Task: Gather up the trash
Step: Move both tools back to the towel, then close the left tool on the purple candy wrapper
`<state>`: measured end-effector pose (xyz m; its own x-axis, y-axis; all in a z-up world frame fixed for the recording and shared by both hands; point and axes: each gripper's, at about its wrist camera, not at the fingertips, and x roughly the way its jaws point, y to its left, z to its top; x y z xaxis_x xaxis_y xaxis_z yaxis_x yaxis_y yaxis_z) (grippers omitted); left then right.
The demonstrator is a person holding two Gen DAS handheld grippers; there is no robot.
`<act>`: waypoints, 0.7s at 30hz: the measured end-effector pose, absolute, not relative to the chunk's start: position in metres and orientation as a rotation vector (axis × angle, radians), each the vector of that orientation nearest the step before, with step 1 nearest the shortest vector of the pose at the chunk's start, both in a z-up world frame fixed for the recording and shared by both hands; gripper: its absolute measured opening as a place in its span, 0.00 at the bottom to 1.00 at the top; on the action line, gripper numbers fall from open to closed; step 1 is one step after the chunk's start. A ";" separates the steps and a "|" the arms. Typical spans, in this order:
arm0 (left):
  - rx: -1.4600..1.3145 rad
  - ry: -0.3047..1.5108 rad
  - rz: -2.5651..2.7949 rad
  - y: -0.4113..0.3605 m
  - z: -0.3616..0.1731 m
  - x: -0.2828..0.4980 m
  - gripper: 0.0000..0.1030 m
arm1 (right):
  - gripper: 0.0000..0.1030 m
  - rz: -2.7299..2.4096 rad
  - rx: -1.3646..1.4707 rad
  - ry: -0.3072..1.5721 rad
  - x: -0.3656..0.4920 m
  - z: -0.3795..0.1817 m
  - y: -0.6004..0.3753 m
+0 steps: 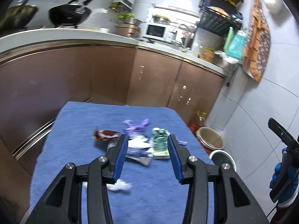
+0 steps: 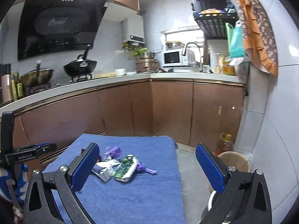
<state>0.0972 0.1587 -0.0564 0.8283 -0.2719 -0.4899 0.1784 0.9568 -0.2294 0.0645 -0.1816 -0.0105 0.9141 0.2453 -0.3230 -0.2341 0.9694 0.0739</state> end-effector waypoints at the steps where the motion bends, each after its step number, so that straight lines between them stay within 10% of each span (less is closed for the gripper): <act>1: -0.189 0.550 -0.225 0.172 -0.058 0.096 0.40 | 1.00 0.261 0.034 0.341 0.067 -0.011 -0.177; 21: -0.252 0.713 -0.158 0.225 -0.121 0.137 0.41 | 0.99 0.405 0.106 0.564 0.138 -0.084 -0.152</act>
<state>0.1366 0.2250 -0.1206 0.7465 -0.2284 -0.6250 0.0579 0.9579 -0.2810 0.1381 -0.1517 -0.0837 0.7687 0.4015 -0.4978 -0.3443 0.9158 0.2070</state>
